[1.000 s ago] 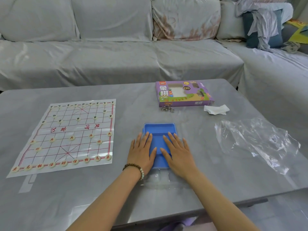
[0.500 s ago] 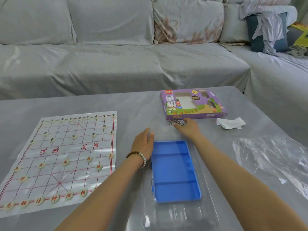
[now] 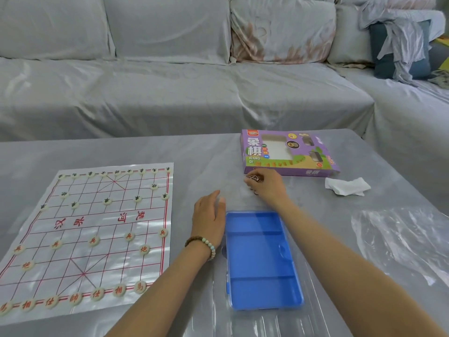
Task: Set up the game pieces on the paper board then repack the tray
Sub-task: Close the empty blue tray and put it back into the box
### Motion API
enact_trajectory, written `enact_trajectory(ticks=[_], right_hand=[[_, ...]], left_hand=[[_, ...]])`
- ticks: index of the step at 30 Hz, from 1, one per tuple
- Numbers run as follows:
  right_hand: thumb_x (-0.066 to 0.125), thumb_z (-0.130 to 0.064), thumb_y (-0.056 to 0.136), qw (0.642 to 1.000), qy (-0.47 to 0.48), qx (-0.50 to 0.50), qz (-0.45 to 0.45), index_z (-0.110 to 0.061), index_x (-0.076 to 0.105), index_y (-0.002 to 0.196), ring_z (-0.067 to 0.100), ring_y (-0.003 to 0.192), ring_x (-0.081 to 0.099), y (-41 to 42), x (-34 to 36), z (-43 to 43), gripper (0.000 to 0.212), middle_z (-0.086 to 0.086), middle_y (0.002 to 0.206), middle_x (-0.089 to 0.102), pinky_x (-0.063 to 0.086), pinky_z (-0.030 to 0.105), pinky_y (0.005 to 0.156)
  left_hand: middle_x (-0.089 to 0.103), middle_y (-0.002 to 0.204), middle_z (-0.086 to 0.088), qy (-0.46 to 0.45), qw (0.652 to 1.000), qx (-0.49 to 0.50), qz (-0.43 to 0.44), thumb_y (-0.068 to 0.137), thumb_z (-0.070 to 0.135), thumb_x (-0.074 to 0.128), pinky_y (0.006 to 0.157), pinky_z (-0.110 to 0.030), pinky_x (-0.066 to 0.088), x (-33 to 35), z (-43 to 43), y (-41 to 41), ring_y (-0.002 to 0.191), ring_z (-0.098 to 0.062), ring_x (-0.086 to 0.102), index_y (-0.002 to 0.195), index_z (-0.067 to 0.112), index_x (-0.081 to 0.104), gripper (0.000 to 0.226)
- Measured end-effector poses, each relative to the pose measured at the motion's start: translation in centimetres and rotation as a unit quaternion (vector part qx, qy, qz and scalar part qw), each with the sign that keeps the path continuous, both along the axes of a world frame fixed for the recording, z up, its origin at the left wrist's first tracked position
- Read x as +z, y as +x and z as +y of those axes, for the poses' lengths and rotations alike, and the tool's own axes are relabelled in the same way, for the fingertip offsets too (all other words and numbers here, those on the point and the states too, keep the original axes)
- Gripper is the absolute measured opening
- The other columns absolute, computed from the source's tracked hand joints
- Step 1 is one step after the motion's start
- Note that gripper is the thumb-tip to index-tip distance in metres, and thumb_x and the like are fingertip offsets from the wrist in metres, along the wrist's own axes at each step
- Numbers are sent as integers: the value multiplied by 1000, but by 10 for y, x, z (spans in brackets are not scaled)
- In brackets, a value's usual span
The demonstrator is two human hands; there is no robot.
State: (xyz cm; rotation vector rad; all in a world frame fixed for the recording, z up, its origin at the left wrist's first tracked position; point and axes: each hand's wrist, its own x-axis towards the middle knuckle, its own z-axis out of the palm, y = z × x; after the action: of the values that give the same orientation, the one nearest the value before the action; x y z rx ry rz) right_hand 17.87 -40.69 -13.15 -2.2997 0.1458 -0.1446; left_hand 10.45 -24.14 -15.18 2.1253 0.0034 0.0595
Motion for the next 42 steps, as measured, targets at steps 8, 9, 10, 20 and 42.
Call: enact_trajectory(ticks=[8,9,10,20,42], right_hand=[[66,-13,85,966,196,152,66,-13,69,96,5,61,64,-121,81,4,11,2,79,72,49,16,54],[67,-12,85,965,197,157,67,-13,69,98,5,64,65,-136,84,4,13,3,82,72,50,16,56],[68,-13,84,969,187,153,51,-13,69,99,6,70,67,-149,83,2,14,2,86,73,51,16,60],[56,-17,92,989,142,-14,-35,-21,68,90,-6,71,62,-232,30,-32,13,-15,82,68,46,10,66],[55,-16,92,982,179,-37,-53,-20,68,91,-5,66,61,-243,27,-36,14,-11,77,67,46,8,63]], left_hand=[[62,116,-16,-531,793,-32,296,99,44,25,81,-34,54,65,-25,-70,98,-30,63,116,7,54,51],[64,109,-18,-578,744,-35,334,99,44,25,75,-34,57,68,-25,-81,90,-31,66,116,2,55,54],[65,102,-19,-599,716,-32,358,99,43,27,66,-31,58,69,-25,-92,79,-28,68,116,-1,55,54],[53,99,5,91,958,-269,44,96,20,43,73,-7,37,27,4,-165,84,-8,52,113,24,54,21],[65,96,10,4,979,-202,33,82,6,67,75,-13,50,51,20,-162,82,-4,62,109,33,58,39]])
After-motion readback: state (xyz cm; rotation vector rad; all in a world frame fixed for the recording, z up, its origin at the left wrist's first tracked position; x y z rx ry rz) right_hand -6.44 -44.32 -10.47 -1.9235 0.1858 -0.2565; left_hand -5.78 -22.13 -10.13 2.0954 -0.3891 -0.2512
